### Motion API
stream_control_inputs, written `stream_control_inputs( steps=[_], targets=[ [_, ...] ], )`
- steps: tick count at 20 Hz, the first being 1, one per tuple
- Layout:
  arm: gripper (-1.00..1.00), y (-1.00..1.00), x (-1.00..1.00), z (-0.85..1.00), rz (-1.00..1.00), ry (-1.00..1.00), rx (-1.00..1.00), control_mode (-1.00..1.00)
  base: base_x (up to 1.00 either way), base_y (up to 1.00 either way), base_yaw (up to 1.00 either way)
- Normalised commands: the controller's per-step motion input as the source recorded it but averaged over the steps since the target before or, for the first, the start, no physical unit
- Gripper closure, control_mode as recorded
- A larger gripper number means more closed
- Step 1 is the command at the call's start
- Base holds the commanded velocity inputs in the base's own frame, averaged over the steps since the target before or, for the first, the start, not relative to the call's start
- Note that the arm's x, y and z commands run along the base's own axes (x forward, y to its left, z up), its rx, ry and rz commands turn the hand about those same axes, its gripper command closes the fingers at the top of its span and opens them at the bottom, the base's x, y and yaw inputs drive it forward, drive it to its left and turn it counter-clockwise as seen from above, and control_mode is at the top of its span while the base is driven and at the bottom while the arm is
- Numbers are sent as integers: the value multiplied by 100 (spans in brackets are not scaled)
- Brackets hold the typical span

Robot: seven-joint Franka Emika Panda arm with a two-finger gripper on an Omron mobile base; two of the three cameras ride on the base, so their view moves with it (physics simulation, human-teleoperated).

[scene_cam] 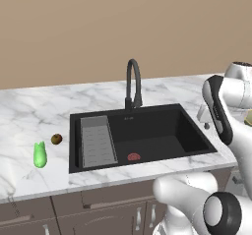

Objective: Remove the corn and apple from the sink. Then move the bowl and cup from the counter to the sink for washing.

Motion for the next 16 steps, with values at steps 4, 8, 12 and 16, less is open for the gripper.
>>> stream_control_inputs(
  steps=[4, 8, 12, 16],
  targets=[
    [-100, -45, 0, 0, 0, 0, 0, -100, 0, 0, 0],
    [-100, -46, 0, 0, 0, 0, 0, -100, 0, 0, 0],
    [-100, -42, 0, 0, 0, 0, 0, -100, 0, 0, 0],
    [-100, -36, 0, -4, 0, 0, 0, -100, 0, 0, 0]
  ],
)
